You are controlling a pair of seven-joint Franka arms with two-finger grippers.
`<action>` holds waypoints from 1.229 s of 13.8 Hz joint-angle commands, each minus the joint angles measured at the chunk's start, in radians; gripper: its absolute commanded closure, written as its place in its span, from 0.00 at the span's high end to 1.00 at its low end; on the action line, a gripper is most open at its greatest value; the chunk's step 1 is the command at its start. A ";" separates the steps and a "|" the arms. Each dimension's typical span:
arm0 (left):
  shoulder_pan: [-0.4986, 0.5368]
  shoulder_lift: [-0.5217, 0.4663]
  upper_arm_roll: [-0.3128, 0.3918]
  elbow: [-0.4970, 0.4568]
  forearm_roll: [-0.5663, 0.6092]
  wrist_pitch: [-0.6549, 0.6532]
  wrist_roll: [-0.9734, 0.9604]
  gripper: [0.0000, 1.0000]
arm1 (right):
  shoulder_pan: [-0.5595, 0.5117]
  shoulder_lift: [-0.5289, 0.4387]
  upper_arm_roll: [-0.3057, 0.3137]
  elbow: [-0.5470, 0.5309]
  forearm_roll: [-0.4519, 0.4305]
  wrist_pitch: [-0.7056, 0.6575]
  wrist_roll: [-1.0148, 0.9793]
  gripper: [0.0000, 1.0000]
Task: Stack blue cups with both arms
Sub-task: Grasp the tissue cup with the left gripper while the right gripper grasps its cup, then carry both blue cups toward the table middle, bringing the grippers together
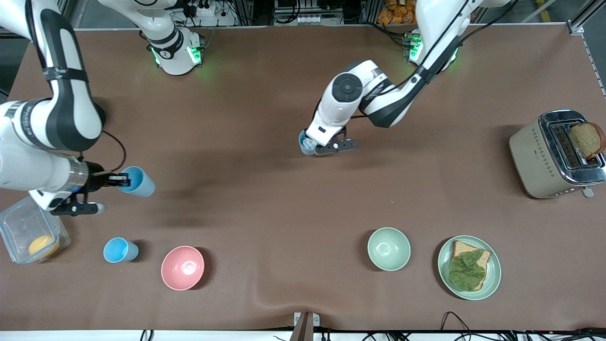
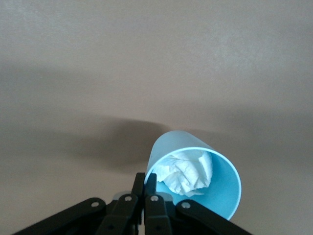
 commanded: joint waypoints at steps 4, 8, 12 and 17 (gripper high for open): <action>-0.080 0.139 0.012 0.113 0.165 0.003 -0.173 0.00 | 0.138 -0.023 -0.006 0.062 0.017 -0.147 0.290 0.00; -0.080 0.150 0.012 0.133 0.192 0.001 -0.214 0.18 | 0.178 -0.086 -0.004 0.049 0.028 -0.212 0.295 0.00; -0.063 0.076 0.009 0.127 0.186 -0.035 -0.259 1.00 | 0.209 -0.160 -0.004 -0.129 0.058 -0.093 0.324 0.00; 0.064 -0.153 -0.023 0.129 0.177 -0.235 -0.230 1.00 | 0.413 -0.142 -0.006 -0.184 0.084 0.073 0.686 0.00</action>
